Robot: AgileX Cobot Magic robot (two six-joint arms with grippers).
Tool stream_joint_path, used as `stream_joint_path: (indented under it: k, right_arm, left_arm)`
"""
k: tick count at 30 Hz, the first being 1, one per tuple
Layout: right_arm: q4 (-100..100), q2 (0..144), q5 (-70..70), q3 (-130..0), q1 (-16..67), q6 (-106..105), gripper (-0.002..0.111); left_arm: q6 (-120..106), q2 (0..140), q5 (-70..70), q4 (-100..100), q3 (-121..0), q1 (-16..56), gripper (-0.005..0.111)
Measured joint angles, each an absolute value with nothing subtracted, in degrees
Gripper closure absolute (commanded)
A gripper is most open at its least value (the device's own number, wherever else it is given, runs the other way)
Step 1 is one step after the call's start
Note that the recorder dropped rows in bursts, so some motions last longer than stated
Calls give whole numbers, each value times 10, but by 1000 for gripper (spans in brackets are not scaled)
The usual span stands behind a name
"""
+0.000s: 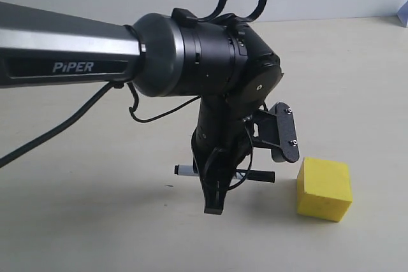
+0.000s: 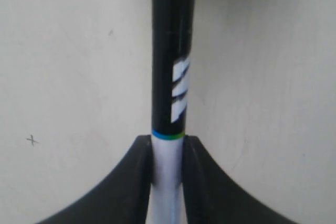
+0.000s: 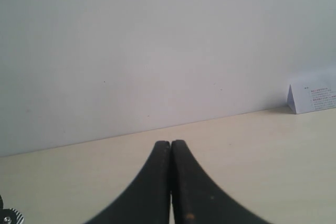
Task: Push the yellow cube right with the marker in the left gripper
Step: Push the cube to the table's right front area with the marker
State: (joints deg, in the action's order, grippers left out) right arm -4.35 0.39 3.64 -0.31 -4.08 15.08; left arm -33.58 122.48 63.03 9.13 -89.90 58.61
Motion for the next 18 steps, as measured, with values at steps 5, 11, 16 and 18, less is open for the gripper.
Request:
stream_joint_path:
  k: [5,11,16,18]
  right_arm:
    - [-43,4,36,-3,-41,151,108]
    - [-43,4,36,-3,-41,151,108]
    - [-43,4,36,-3,-41,151,108]
    - [-43,4,36,-3,-41,151,108]
  left_arm:
    - [-339,1238,624,91,-899,586,107]
    - [-340,1240,614,91,-899,586,107]
    - [-347,1240,603,91,-899,586,107]
    - [-349,1241,598,90,-903,589,107]
